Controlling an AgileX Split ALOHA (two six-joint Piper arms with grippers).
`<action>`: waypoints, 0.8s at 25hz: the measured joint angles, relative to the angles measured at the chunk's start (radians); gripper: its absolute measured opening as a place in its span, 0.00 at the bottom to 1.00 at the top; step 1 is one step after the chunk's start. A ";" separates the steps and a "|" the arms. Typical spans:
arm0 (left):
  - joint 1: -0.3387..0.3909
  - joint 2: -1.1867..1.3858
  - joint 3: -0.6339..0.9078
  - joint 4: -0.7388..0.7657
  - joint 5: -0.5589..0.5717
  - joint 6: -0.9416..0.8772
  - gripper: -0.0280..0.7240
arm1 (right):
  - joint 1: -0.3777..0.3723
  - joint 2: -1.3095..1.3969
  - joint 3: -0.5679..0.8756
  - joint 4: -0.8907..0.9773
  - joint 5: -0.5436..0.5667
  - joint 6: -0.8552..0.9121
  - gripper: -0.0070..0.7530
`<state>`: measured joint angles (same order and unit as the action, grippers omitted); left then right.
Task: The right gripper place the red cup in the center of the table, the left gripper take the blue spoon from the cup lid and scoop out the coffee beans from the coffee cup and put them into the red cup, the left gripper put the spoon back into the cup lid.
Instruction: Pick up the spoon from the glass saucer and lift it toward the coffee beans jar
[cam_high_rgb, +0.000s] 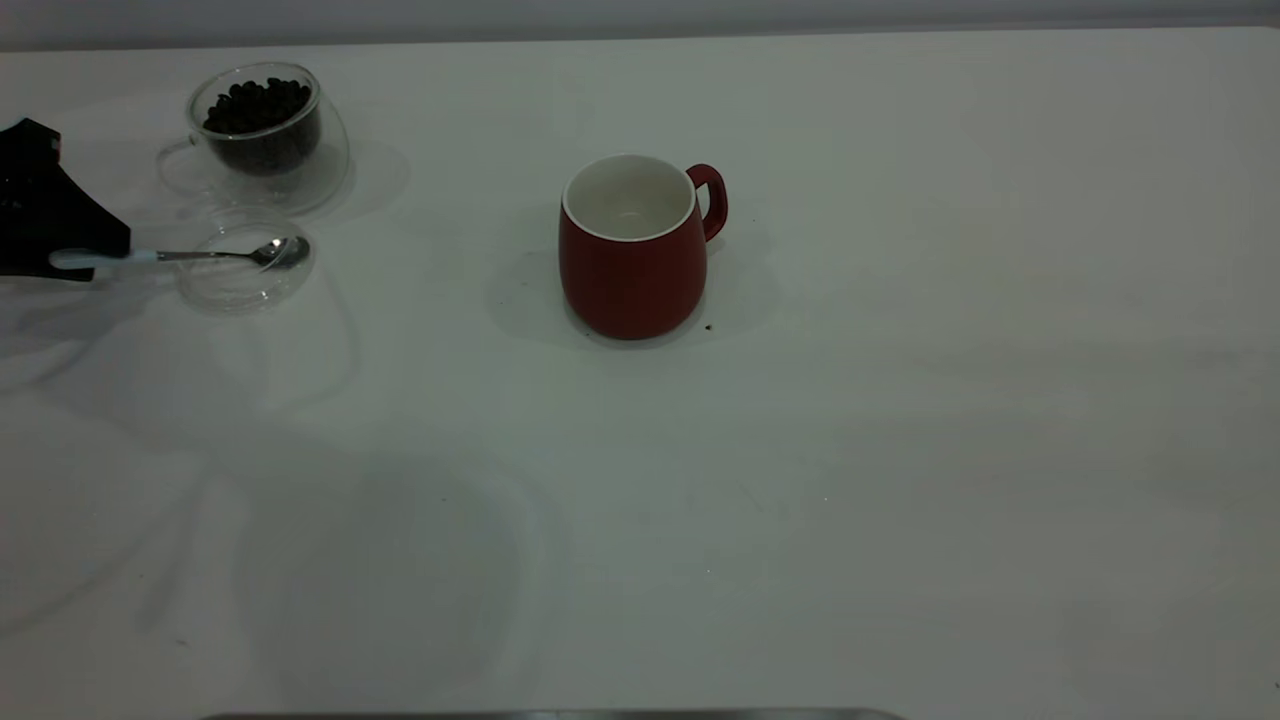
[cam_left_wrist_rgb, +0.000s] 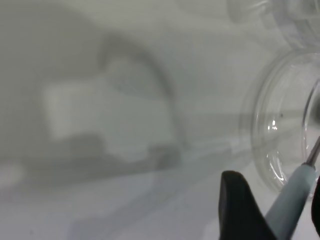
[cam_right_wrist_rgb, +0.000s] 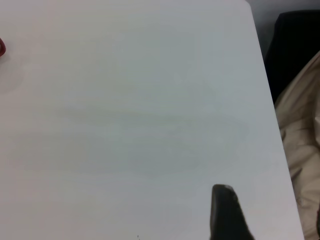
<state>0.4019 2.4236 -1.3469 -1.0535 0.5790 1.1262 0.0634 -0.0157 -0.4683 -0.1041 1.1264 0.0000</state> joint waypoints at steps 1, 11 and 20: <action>0.000 0.000 0.000 0.000 0.001 0.000 0.57 | 0.000 0.000 0.000 0.000 0.000 0.000 0.61; 0.000 -0.001 0.000 -0.010 0.061 0.000 0.37 | 0.000 0.000 0.000 0.000 0.000 0.000 0.61; 0.000 -0.002 -0.007 -0.021 0.147 -0.001 0.26 | 0.000 0.000 0.000 0.000 0.000 0.000 0.61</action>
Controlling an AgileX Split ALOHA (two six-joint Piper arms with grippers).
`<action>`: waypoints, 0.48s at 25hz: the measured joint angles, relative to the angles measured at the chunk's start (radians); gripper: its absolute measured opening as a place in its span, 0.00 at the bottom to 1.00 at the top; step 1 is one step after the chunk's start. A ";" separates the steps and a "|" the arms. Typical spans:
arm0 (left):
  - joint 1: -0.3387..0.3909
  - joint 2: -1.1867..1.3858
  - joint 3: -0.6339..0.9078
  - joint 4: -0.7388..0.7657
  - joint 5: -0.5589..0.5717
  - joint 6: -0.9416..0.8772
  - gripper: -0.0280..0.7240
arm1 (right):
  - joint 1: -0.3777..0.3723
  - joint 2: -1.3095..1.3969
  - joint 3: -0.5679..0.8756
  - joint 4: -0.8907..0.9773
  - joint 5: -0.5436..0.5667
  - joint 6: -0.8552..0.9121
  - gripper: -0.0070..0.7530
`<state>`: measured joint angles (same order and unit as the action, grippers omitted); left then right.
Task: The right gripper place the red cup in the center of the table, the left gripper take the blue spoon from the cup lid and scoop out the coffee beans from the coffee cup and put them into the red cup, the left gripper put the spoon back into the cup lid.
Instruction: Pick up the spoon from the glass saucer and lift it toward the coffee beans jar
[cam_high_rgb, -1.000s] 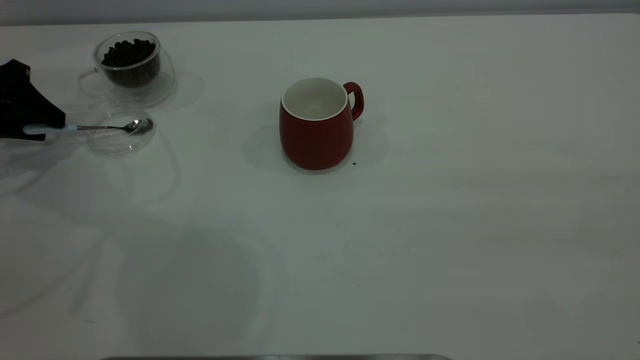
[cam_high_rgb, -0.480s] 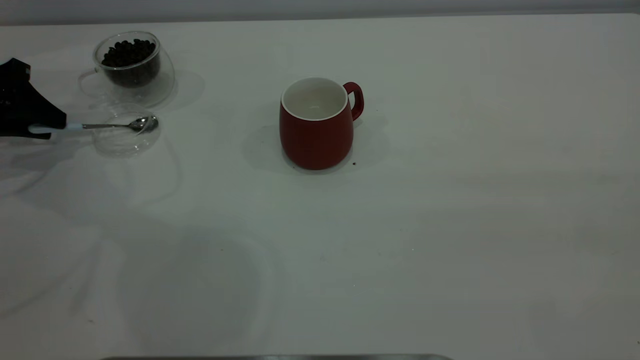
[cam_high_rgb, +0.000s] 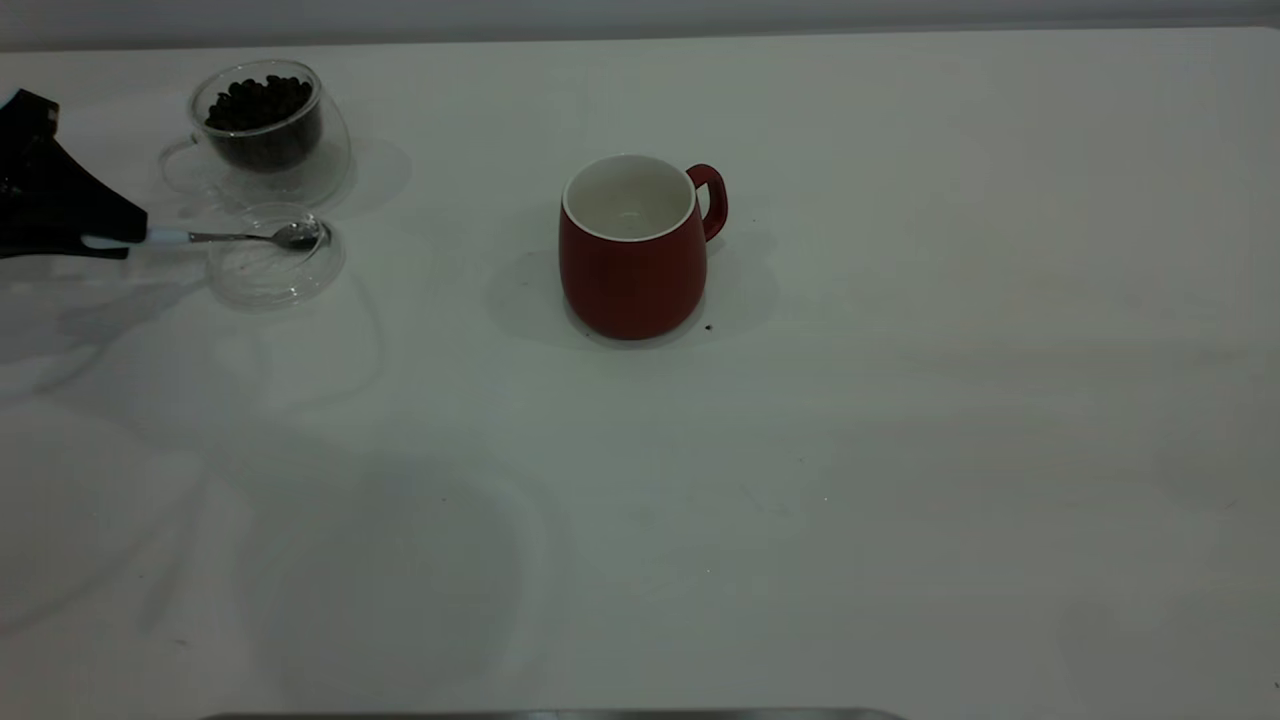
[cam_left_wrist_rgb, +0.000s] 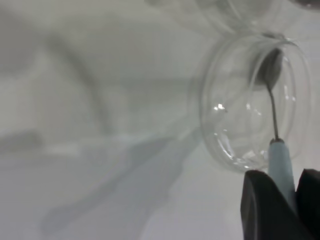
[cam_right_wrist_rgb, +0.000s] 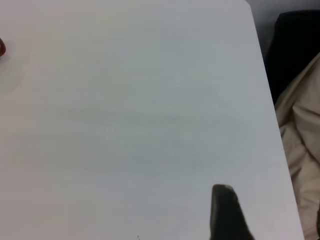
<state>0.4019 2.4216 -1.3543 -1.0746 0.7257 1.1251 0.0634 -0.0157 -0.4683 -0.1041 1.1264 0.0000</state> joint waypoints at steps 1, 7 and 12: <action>0.000 -0.001 0.000 0.000 0.009 0.000 0.26 | 0.000 0.000 0.000 0.000 0.000 0.000 0.61; -0.002 -0.015 0.000 0.000 0.016 -0.001 0.24 | 0.000 0.000 0.000 0.000 0.000 0.000 0.61; -0.003 -0.057 0.000 0.005 -0.007 -0.005 0.22 | 0.000 0.000 0.000 0.000 0.000 0.000 0.61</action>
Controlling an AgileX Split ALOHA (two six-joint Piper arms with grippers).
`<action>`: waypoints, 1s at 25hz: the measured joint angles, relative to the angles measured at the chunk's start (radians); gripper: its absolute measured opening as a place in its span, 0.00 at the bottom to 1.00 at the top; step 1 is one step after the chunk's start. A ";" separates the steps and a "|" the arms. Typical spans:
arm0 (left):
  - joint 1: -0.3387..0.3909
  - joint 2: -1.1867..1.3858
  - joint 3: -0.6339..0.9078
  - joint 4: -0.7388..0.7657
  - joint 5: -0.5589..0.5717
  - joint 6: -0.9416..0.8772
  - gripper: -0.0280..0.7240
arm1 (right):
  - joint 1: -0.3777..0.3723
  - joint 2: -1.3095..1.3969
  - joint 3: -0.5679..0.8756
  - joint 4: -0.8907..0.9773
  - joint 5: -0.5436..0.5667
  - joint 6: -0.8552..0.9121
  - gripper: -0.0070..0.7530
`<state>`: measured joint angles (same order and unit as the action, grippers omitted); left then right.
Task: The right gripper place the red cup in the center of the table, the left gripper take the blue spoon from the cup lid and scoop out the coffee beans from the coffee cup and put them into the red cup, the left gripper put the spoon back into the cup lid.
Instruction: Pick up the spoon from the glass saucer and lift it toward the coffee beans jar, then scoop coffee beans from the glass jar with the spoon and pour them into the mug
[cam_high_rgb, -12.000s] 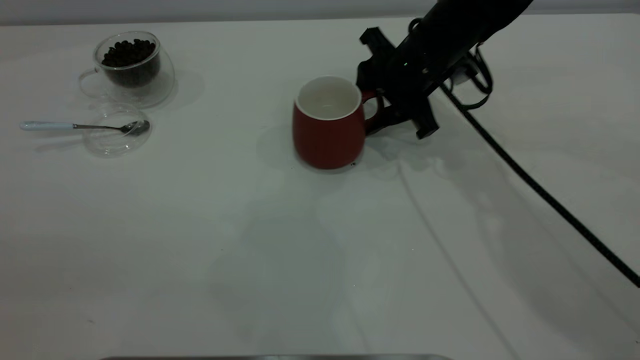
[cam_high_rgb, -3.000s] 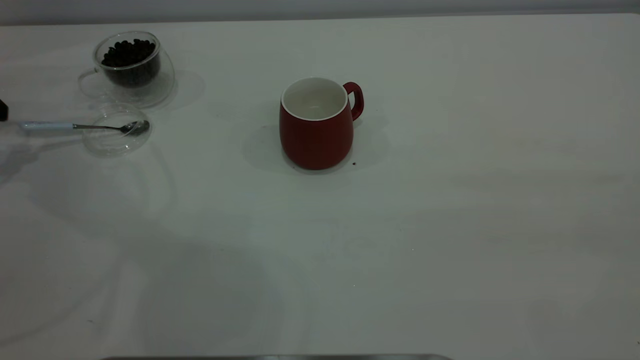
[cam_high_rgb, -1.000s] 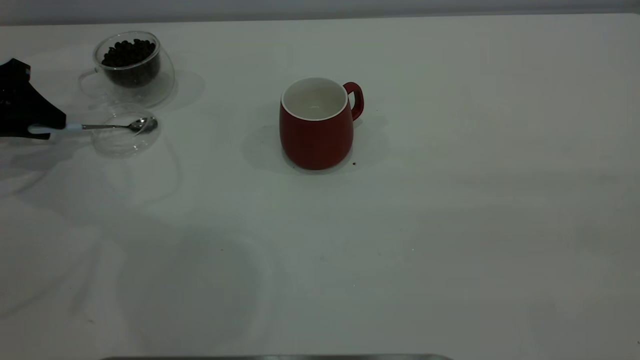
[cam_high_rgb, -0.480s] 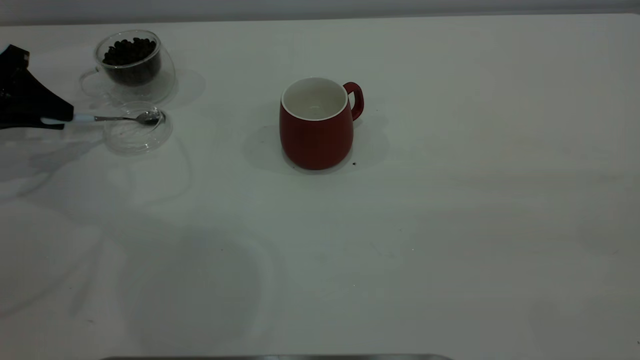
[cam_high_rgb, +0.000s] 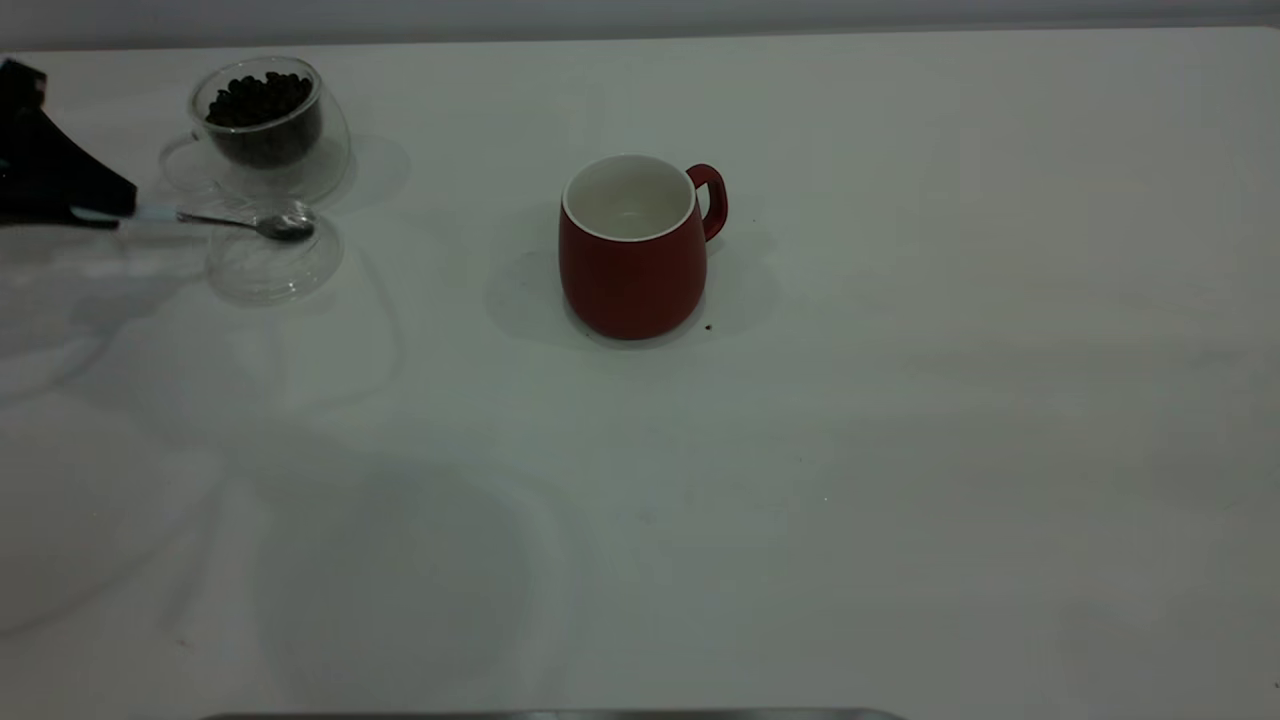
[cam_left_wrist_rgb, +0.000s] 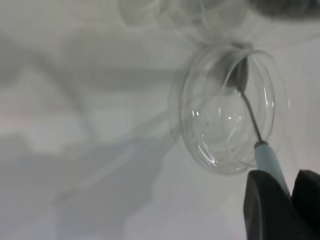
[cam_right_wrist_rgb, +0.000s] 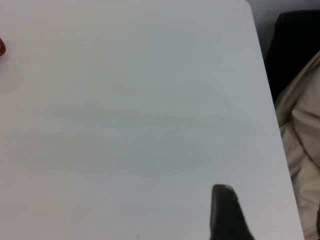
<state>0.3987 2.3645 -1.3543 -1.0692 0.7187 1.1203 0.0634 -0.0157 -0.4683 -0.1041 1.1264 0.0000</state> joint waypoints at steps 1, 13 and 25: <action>0.000 -0.011 0.000 0.001 -0.004 -0.005 0.21 | 0.000 0.000 0.000 0.000 0.000 0.000 0.61; 0.035 -0.204 -0.155 0.013 0.159 -0.217 0.20 | 0.000 0.000 0.000 0.000 0.000 0.000 0.61; 0.078 0.052 -0.287 -0.046 0.200 -0.221 0.20 | 0.000 0.000 0.000 0.000 0.000 0.000 0.61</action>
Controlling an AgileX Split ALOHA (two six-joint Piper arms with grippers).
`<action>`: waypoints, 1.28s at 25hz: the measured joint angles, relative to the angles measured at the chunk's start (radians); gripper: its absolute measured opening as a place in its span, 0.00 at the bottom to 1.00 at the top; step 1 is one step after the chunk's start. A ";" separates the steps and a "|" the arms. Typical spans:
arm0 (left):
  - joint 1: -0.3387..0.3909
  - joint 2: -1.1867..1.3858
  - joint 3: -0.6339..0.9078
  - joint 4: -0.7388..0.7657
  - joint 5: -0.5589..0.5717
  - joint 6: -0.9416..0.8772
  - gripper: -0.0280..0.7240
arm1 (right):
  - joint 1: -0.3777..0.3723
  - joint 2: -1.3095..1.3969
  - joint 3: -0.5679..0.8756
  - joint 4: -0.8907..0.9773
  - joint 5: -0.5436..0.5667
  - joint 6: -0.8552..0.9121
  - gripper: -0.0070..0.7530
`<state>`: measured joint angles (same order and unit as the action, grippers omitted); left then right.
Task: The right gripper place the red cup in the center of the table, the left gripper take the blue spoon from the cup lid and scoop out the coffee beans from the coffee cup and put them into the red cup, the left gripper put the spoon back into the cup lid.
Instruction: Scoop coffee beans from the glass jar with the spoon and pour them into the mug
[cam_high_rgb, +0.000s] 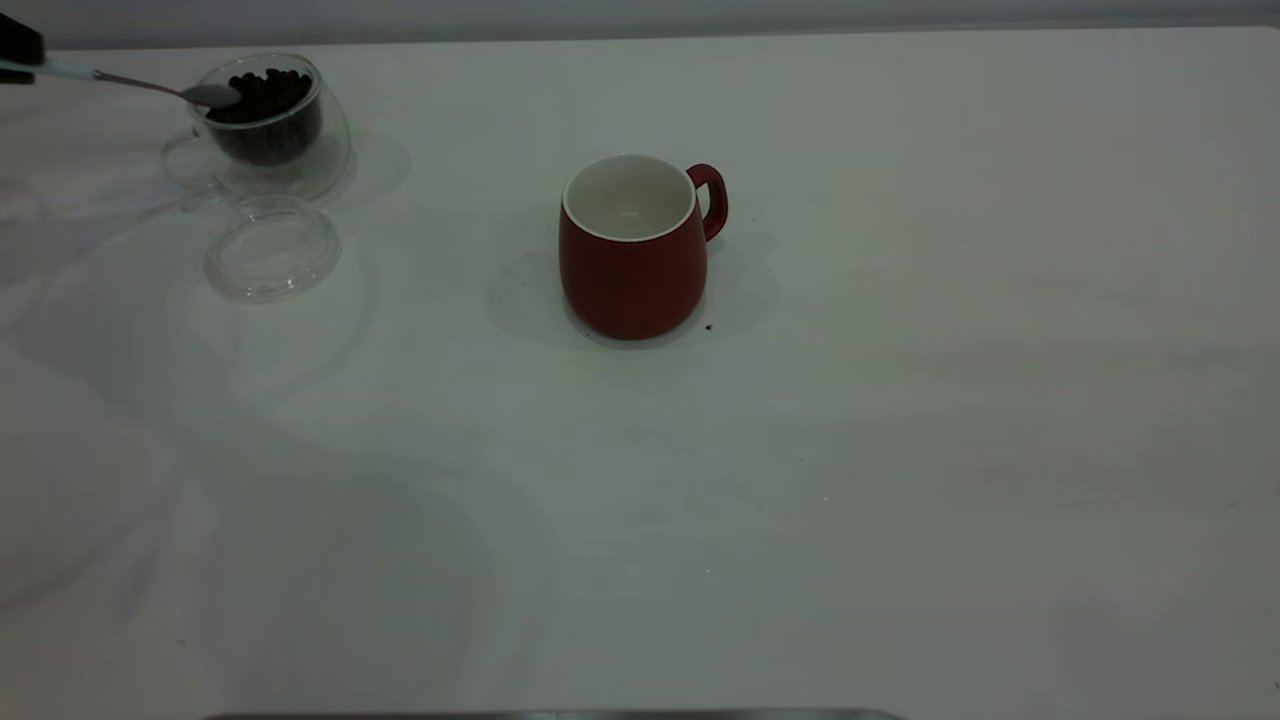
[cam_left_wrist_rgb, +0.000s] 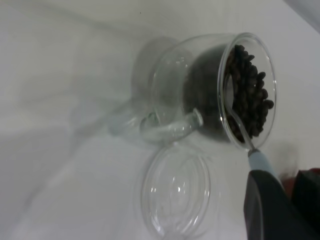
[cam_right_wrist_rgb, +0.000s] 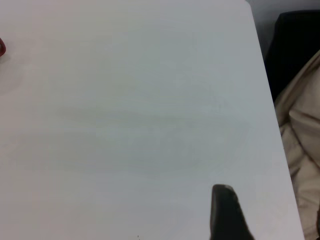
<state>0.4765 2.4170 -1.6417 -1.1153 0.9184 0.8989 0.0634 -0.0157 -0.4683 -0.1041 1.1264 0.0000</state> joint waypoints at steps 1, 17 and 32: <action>-0.003 0.006 -0.004 -0.008 -0.006 0.010 0.20 | 0.000 0.000 0.000 0.000 0.000 0.000 0.61; -0.079 0.035 -0.012 -0.045 -0.064 0.081 0.20 | 0.000 0.000 0.000 0.000 0.000 0.000 0.61; 0.034 0.087 -0.013 -0.110 0.135 0.169 0.20 | 0.000 0.000 0.000 0.000 0.000 0.000 0.61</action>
<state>0.5110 2.5040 -1.6547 -1.2254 1.0539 1.0683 0.0634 -0.0160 -0.4683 -0.1041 1.1264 0.0000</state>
